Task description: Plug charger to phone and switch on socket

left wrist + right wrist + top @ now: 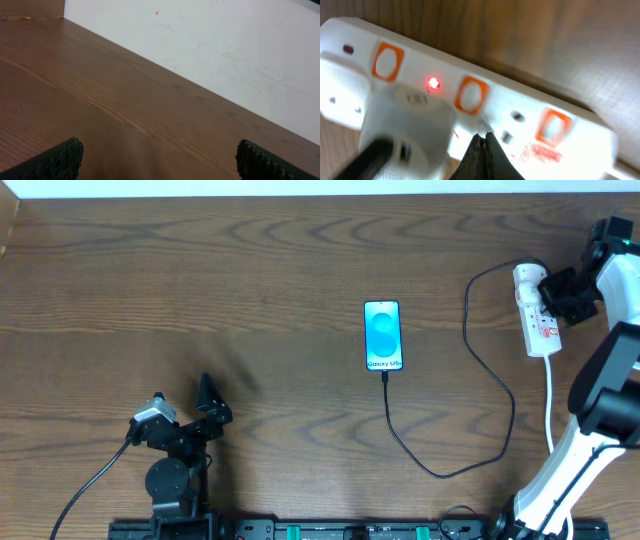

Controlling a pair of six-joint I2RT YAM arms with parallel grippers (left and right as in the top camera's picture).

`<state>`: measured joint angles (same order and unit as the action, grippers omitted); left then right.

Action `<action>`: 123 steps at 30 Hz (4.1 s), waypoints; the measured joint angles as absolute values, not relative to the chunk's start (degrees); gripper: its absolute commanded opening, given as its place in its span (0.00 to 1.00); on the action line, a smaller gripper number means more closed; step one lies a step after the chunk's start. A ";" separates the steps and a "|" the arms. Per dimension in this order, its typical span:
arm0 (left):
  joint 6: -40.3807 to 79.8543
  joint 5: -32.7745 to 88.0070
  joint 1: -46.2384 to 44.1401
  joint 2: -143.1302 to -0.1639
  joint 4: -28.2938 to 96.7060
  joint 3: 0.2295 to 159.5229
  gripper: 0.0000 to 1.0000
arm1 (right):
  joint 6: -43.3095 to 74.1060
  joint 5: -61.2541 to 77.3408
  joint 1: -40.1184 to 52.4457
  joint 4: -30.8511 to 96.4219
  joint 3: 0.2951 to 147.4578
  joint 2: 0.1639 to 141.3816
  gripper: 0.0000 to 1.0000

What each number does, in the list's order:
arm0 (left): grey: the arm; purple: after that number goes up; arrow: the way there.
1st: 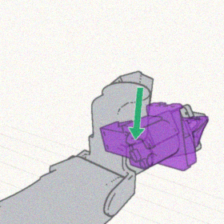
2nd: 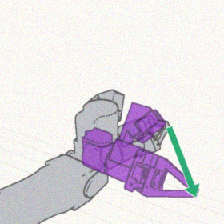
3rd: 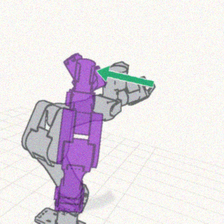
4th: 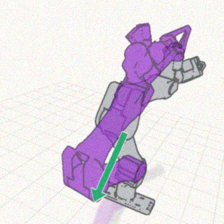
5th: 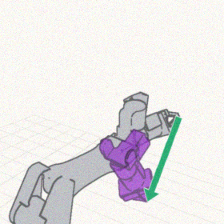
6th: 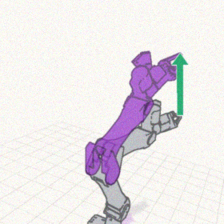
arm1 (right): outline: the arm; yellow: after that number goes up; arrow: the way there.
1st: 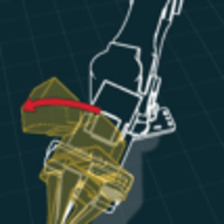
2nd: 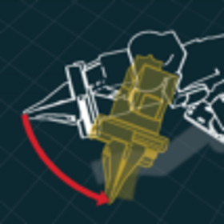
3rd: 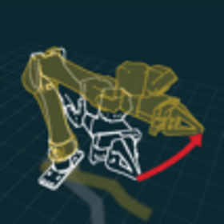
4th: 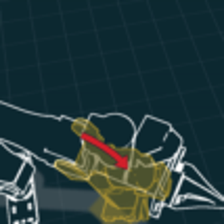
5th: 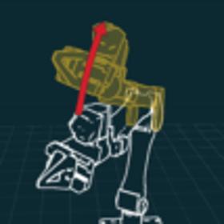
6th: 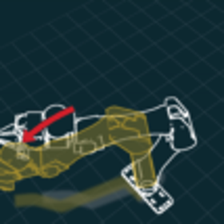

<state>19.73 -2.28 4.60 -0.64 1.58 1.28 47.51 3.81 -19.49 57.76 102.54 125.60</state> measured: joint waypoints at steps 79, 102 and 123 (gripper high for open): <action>19.73 -2.28 4.60 -0.62 1.58 1.28 0.98 | 5.87 -6.76 -1.37 84.95 102.45 84.90 0.99; 19.73 -2.28 4.60 -0.62 1.56 1.28 0.98 | 5.89 -4.23 -1.37 62.70 78.39 55.46 0.99; 19.77 -2.28 4.60 -0.60 1.74 1.37 0.98 | 6.35 3.11 -1.37 32.75 23.18 8.40 0.99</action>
